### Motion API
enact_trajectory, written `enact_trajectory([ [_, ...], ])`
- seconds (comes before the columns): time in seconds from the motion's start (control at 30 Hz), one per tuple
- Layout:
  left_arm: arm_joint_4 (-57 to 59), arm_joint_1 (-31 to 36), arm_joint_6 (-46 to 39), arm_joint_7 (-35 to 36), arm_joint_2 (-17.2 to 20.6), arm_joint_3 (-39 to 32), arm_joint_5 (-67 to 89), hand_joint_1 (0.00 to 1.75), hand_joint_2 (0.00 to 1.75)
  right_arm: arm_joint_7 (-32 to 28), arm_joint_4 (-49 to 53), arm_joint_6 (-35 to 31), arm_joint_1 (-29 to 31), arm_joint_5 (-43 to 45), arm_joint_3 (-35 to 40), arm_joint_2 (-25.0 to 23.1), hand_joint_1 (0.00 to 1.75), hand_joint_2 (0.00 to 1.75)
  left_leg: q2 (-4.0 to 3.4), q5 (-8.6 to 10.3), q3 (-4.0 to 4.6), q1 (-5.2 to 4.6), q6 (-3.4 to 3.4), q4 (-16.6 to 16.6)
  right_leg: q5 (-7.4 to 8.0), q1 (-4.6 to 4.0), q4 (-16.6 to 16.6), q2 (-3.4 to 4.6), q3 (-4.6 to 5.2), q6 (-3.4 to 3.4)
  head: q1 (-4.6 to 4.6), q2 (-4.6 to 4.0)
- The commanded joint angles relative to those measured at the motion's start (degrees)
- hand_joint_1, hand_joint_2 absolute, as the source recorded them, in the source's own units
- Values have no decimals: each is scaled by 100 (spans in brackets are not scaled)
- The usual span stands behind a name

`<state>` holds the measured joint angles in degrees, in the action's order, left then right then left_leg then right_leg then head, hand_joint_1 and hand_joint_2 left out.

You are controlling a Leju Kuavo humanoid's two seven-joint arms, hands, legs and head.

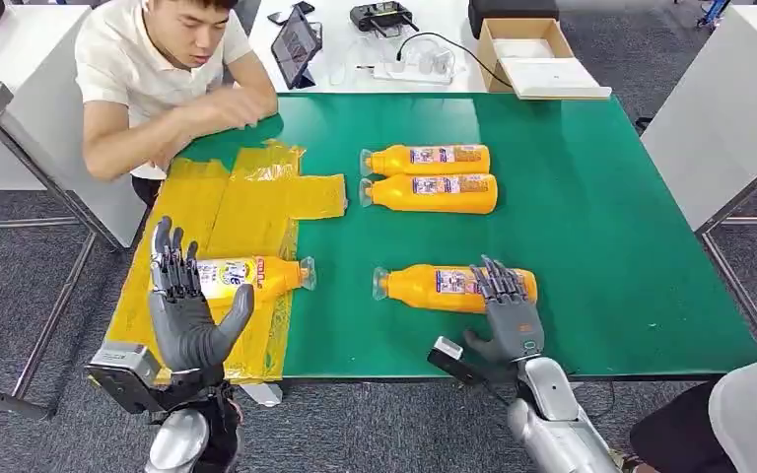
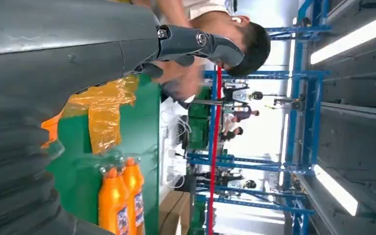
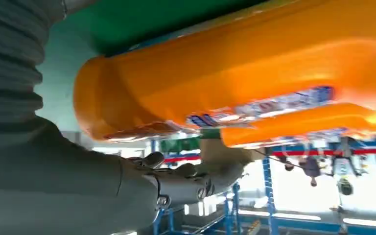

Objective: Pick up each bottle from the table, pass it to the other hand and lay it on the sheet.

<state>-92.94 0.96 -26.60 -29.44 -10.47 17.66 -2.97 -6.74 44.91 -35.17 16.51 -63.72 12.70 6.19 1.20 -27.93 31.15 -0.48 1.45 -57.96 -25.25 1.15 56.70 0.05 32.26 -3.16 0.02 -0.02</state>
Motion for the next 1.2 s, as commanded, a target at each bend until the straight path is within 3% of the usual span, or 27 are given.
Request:
enact_trajectory([
  [0.03,400,98,297,433,108,98,-34,0,175,588,-609,139,378,-532,51,69,0,175,-12,3,-4,4,-9,3,6,-5,-4,4,-2,11,0,0],
  [0.2,655,134,818,896,154,114,-414,0,175,660,-808,1046,486,-243,-162,170,0,175,-5,5,-9,2,-8,6,5,-3,-7,-2,-8,10,-2,2],
  [0.4,692,163,855,946,160,121,-433,0,175,659,-865,1158,548,-211,-176,214,0,175,-1,6,-22,5,-9,5,5,-6,-11,-8,-22,11,0,0],
  [0.53,855,300,1160,1158,189,229,-597,0,175,579,-1276,1605,840,-85,-134,206,0,175,-3,7,-20,3,-9,2,7,-4,-7,-4,-18,11,0,2],
  [0.67,1091,447,1387,1302,185,310,-806,0,175,711,-1919,2566,1166,247,-172,234,0,175,-6,11,-29,8,-11,4,16,-9,-14,-7,-28,10,0,2],
  [0.83,1131,488,1397,1302,191,321,-821,0,175,650,-2017,2679,1212,319,-149,286,0,175,-25,15,-56,9,-9,6,21,-11,-20,8,-46,10,0,0],
  [0.87,1138,497,1409,1307,192,327,-838,0,175,638,-2071,2790,1229,368,-155,283,10,175,-25,14,-64,8,-8,6,21,-9,-20,11,-50,10,0,0],
  [0.9,1162,520,1425,1313,194,337,-856,0,175,596,-2105,2890,1239,433,-164,304,105,175,-19,22,-54,11,-12,9,31,-13,-26,2,-43,16,0,2],
  [0.93,1175,533,1432,1314,196,345,-867,0,175,539,-2128,2949,1237,489,-180,306,164,175,-21,16,-59,9,-9,5,31,-12,-20,8,-46,22,-2,0],
  [0.97,1213,563,1444,1313,208,369,-887,0,175,438,-2210,3118,1236,621,-211,298,175,175,-22,13,-65,6,-5,4,28,-9,-16,11,-49,19,0,0],
  [1.2,1393,746,1516,1311,244,504,-980,0,175,40,-2456,3569,1088,1047,-324,224,175,175,-22,16,-90,11,-2,8,34,-15,-27,6,-72,14,2,0],
])
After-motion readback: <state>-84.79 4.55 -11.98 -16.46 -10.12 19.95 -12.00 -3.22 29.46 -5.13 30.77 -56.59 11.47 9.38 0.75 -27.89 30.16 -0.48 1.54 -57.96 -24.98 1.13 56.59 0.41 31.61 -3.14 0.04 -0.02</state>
